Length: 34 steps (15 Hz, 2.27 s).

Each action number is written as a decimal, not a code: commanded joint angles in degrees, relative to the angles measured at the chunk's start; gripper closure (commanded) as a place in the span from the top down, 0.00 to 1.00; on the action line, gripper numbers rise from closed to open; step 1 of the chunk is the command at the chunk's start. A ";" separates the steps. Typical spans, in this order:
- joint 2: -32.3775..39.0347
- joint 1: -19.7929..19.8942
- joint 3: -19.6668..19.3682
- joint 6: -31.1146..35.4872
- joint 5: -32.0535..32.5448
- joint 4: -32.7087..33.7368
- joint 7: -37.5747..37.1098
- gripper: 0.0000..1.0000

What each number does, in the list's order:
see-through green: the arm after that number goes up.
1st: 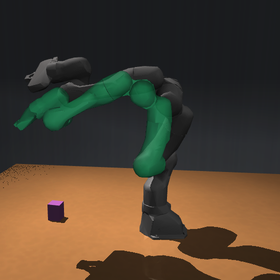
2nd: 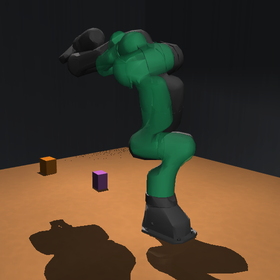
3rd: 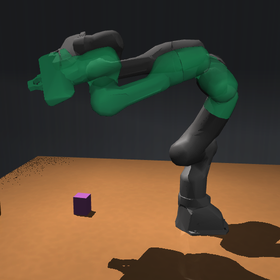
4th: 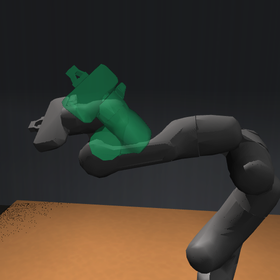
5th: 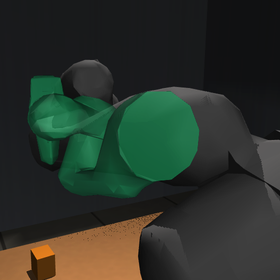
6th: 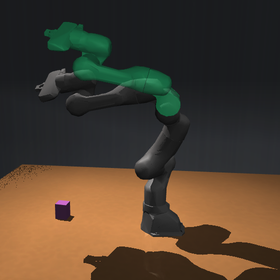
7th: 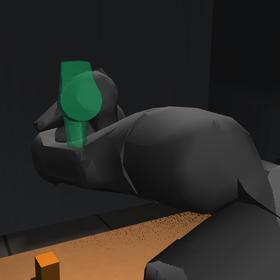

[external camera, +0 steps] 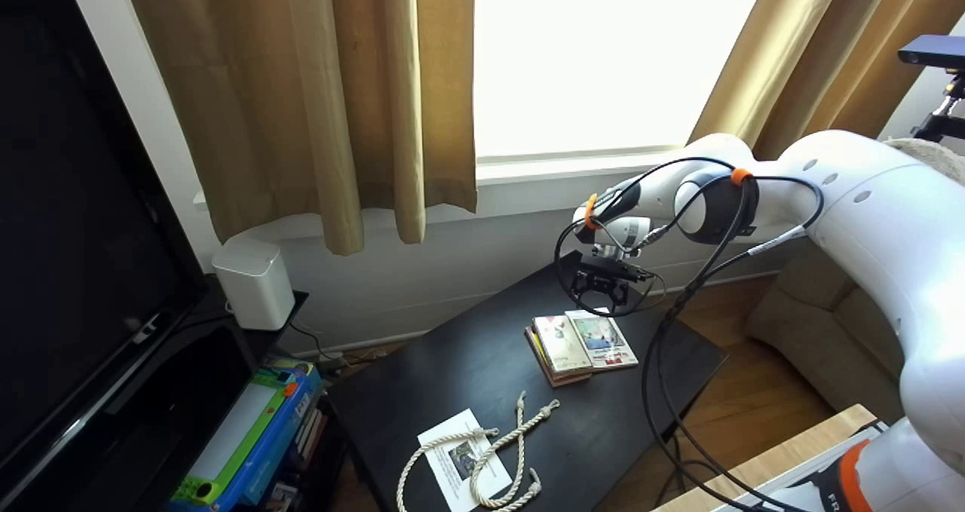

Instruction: Place both books, which are on the right, on the one to the left

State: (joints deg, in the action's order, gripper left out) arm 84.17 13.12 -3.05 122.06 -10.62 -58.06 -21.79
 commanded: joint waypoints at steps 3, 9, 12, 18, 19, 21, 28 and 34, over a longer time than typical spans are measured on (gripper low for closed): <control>2.13 -0.53 -1.02 -0.11 -0.85 2.75 -2.98 1.00; 1.18 -1.17 -0.87 1.96 -1.45 1.88 -5.52 1.00; 1.16 -1.14 -0.55 7.17 -2.68 0.54 -7.75 1.00; 1.23 -1.17 -1.07 14.62 -5.67 -3.59 -17.22 1.00; 1.25 -1.21 -1.10 12.59 -4.40 -1.71 -15.04 1.00; 1.26 -1.21 -1.10 13.10 -4.69 -2.39 -16.16 1.00; 1.17 -0.61 -1.49 12.43 -5.62 -3.34 -20.11 1.00; 1.18 -0.18 -1.00 12.21 -6.50 -4.03 -23.25 1.00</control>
State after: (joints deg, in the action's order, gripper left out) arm 85.35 12.76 -4.19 134.84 -15.26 -61.09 -43.31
